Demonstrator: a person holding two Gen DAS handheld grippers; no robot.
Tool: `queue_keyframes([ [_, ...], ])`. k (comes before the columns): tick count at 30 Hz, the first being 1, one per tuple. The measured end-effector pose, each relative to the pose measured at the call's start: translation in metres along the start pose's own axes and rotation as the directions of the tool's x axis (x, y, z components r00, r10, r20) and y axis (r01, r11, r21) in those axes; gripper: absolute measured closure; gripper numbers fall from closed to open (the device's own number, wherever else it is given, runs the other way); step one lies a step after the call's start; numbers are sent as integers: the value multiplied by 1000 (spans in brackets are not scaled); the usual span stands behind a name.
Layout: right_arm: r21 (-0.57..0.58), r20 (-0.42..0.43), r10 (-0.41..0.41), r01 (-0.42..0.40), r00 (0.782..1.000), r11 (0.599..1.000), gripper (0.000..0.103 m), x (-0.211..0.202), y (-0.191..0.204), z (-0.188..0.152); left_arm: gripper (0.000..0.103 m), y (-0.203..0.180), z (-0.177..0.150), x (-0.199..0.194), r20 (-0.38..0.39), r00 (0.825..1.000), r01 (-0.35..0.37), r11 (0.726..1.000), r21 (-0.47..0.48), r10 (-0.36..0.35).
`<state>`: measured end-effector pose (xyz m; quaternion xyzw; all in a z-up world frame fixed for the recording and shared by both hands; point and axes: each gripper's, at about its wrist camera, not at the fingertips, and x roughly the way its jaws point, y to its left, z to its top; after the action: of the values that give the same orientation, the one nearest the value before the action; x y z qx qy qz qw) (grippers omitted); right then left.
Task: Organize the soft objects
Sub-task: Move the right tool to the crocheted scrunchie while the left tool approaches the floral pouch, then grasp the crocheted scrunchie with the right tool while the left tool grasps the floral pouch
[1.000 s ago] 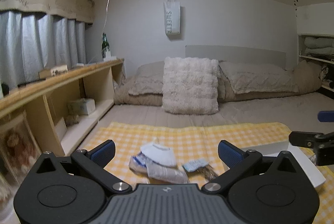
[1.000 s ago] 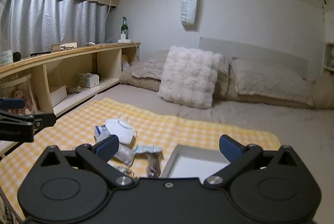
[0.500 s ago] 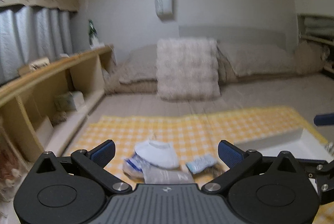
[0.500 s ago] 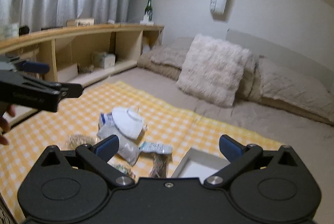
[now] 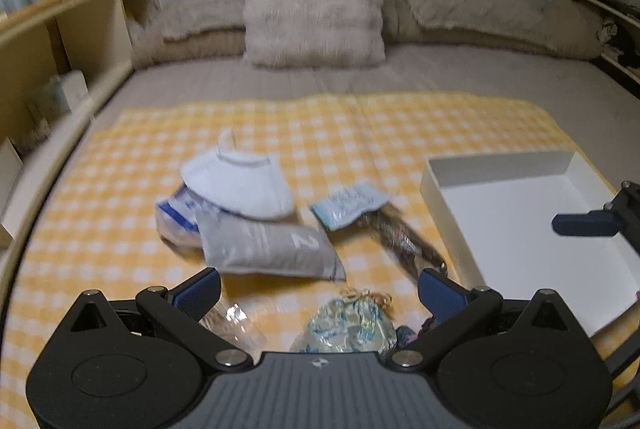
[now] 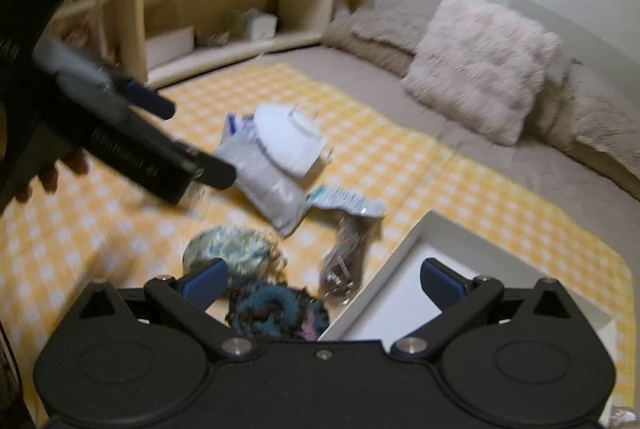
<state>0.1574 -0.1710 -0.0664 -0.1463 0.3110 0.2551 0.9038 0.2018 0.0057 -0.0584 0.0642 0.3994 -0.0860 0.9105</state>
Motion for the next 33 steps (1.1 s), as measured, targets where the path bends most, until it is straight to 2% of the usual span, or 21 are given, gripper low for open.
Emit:
queue_keyframes([
  [2,-42,-19,19,-19,1000,999,0,11,6,-5,0,0,-1,12,-35,999,-8,1000,6,8],
  [6,-129,-126,111,-127,986,983,0,34,20,-12,0,2,-5,34,-104,995,4,1000,14,-3],
  [9,-157,-160,126,-151,979,976,0,46,29,-16,0,2,-11,50,-158,987,19,1000,18,-16],
  [12,-173,-192,138,-172,972,970,0,54,35,-19,0,0,-15,63,-196,980,33,999,31,-27],
  [16,-141,-244,166,-205,955,969,1,64,35,-18,0,-2,-19,78,-237,969,74,997,18,-68],
  [19,-137,-259,169,-209,951,968,20,69,38,-18,0,-3,-22,85,-260,961,95,995,-7,-94],
  [21,-137,-282,157,-202,946,970,33,74,39,-19,0,-4,-23,89,-272,959,88,996,0,-85],
  [24,-145,-321,128,-182,939,973,48,82,38,-22,0,-4,-24,95,-288,955,81,997,1,-78],
  [29,-140,-341,133,-190,931,972,55,82,36,-21,1,-1,-26,101,-312,947,74,997,-17,-76],
  [33,-115,-346,172,-223,923,968,56,73,36,-20,8,-1,-31,102,-315,947,64,998,-19,-66],
])
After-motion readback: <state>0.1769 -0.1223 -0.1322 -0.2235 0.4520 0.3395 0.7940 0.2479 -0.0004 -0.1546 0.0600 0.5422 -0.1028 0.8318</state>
